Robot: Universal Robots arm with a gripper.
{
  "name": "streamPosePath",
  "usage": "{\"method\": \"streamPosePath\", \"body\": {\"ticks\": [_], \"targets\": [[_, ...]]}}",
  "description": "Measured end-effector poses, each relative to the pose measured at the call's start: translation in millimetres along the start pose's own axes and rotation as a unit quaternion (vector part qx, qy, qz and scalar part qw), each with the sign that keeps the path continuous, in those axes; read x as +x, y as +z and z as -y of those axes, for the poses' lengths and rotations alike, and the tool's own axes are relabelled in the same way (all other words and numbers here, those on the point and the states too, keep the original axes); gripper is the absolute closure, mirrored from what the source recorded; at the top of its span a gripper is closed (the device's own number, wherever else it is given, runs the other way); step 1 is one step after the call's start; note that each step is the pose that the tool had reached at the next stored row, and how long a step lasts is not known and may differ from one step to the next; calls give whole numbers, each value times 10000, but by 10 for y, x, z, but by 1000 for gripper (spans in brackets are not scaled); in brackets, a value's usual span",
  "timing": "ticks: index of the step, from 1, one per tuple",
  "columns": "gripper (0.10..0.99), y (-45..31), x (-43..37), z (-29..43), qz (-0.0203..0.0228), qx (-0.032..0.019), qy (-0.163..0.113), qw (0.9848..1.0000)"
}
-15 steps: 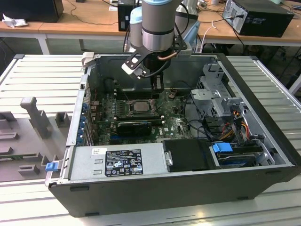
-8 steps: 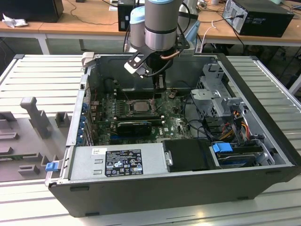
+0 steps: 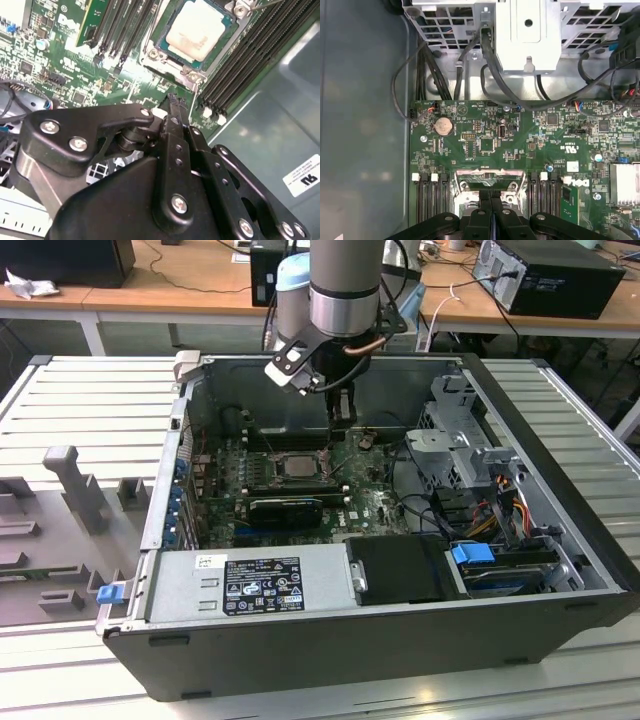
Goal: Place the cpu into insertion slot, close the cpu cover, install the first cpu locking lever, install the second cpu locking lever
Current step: 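Close the cpu cover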
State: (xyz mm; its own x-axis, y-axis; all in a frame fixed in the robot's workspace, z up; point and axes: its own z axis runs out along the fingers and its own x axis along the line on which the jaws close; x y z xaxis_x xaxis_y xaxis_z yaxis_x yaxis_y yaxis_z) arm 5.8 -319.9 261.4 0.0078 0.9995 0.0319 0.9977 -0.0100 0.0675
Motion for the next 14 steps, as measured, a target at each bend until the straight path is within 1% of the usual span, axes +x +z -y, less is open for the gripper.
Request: {"method": "streamPosePath", "body": {"ticks": [2, 6, 7, 9, 10, 13, 14], "targets": [[980, 4, 0, -75, 2, 1, 1, 10000], [980, 11, 1, -180, 1, 0, 1, 10000], [980, 15, 2, -225, 1, 1, 0, 10000], [980, 18, 2, -281, 1, 3, 1, 10000], [980, 21, 2, -328, 2, 8, 0, 10000], [980, 28, 3, -407, 0, 21, -4, 10000], [980, 36, 3, -418, 1, 21, -11, 10000]]}}
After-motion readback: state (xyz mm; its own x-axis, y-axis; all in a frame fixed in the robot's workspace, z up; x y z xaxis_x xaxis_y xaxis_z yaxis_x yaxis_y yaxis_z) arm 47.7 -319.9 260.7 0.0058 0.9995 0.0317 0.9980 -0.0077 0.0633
